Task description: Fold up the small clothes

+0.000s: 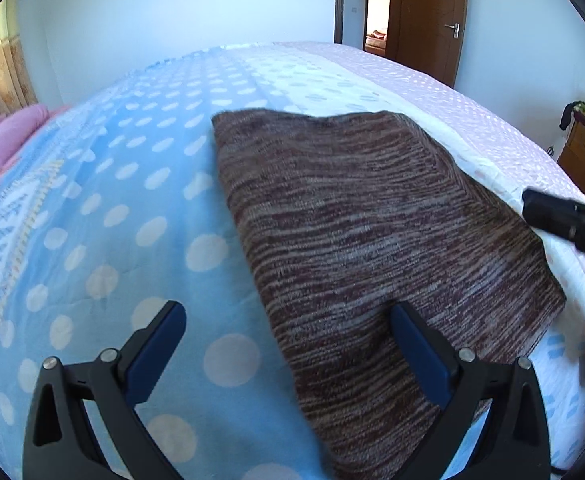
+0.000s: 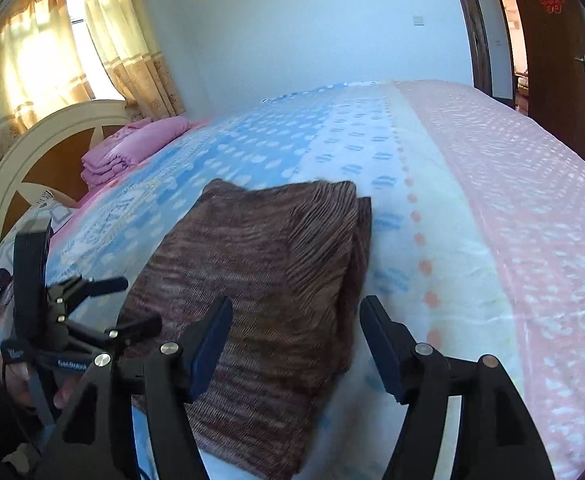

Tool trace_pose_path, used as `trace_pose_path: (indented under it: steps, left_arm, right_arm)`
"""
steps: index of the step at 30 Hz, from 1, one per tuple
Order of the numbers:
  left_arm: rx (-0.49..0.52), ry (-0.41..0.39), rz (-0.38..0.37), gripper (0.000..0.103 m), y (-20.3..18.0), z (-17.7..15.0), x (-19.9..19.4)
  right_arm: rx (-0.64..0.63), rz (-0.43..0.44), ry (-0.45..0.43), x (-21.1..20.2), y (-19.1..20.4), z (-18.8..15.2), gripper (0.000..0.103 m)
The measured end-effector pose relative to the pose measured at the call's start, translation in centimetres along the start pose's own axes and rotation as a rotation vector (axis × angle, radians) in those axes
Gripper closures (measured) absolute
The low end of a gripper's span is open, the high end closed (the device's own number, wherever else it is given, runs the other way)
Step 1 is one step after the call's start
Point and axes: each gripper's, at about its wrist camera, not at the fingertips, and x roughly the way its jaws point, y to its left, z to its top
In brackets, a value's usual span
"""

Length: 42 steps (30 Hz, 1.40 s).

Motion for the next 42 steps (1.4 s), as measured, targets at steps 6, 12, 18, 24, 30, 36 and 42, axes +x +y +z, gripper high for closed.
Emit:
trace_pose_path:
  steps: [6,12,18,24,30,36,42]
  left_arm:
    - [-0.066,0.025,-0.069,0.000,0.9,-0.3,0.6]
    - [-0.086,0.043,-0.104,0.000,1.0,-0.3,1.1]
    - [-0.088,0.042,-0.116,0.000,1.1,-0.3,1.3]
    - [-0.087,0.038,-0.125,0.000,1.1,-0.3,1.3]
    - [-0.073,0.034,-0.140,0.006,1.0,-0.1,1.2]
    - [-0.030,0.031,-0.178,0.055,-0.7,-0.2,-0.1]
    - [0.005,0.023,-0.099,0.075,-1.8,-0.2,-1.7]
  right_arm:
    - [0.073,-0.011,0.047,3.5,-3.4,3.1,0.036]
    - [0.212,0.075,0.138,8.8,-6.6,4.6,0.036]
    - [0.185,0.096,0.142,11.0,-5.8,5.4,0.044]
    - [0.212,0.164,0.154,12.3,-6.0,5.5,0.072]
    - [0.192,0.124,0.146,12.0,-5.0,5.5,0.082]
    - [0.161,0.075,0.101,10.2,-2.9,5.4,0.087]
    - [0.145,0.084,0.044,6.9,-1.2,5.8,0.089]
